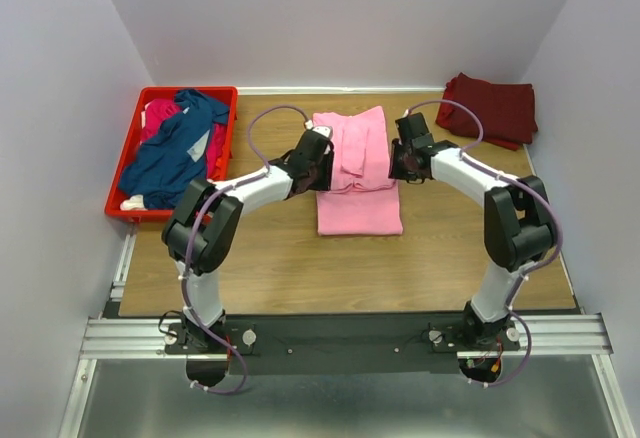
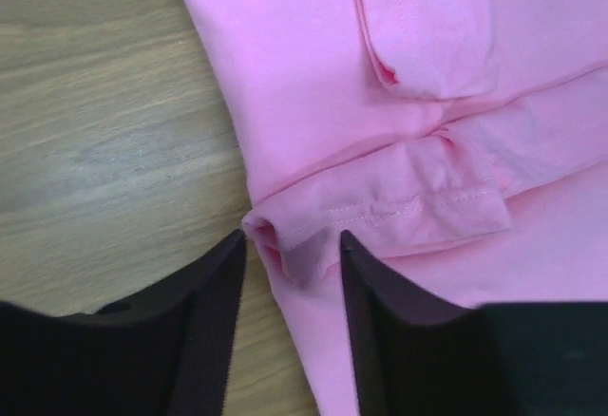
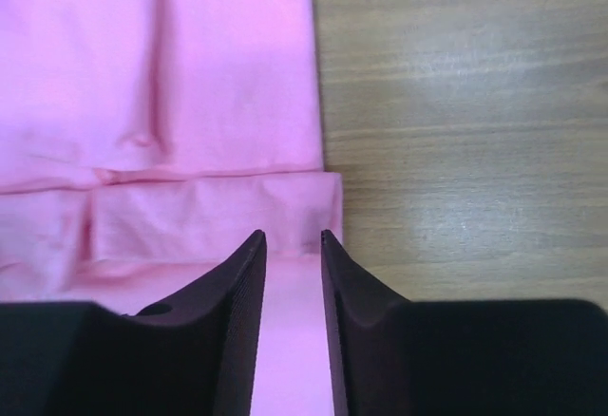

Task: Fold and stack the t-shirts
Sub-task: Fold the tshirt

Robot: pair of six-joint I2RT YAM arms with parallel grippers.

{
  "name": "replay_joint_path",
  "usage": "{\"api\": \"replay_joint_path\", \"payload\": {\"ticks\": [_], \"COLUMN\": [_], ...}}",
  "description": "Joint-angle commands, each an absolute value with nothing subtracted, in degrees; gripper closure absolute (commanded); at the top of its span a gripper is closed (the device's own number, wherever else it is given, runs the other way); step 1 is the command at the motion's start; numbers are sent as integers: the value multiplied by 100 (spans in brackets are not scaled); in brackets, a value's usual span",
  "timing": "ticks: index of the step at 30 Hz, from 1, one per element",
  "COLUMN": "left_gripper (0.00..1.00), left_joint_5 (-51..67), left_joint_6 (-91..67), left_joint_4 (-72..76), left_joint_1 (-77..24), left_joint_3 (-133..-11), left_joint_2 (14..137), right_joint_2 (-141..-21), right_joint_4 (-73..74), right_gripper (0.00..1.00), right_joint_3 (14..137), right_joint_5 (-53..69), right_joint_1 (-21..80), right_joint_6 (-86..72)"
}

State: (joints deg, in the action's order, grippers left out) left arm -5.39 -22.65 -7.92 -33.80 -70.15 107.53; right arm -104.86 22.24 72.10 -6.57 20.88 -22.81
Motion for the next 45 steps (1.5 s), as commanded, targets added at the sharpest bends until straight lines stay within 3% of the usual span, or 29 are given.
{"api": "replay_joint_path", "payload": {"ticks": [1,2,5,7,12,16,28,35,45], "left_gripper": [43,20,20,26,76,87,89,89,89], "left_joint_5": [-905,-923,-1028,-1002,-757,-633,-563,-492,-580], "left_joint_6": [-2390,-2504,-2741,-2882,-3190,-3173,-3199,-3296,-3542], "left_joint_4": [-870,-879,-862,-800,-607,-422,-360,-413,-615], "left_joint_1": [-3392,-3436,-3708,-3892,-4534,-4790,-4904,-4939,-5264], "left_joint_3": [-6997,-6866,-6531,-6364,-5994,-5994,-5792,-5301,-4799], "left_joint_2": [9977,9828,9274,9001,9183,9667,10494,10354,9739], "right_joint_2": [-9713,-9625,-9378,-9316,-9492,-9773,-10775,-10889,-11672], "right_joint_4": [2074,2074,2022,1820,1310,880,326,272,281], "right_gripper": [62,62,62,68,78,83,87,87,87], "right_joint_3": [7138,7067,6812,6619,6153,6082,6126,6354,8085], "right_joint_5": [-475,-344,-37,236,790,1037,1239,634,395], "right_joint_1": [2092,2109,2250,2381,2487,2522,2531,2523,2522], "right_joint_6": [-2417,-2495,-2688,-2777,-3129,-3234,-3357,-3244,-2839]}}
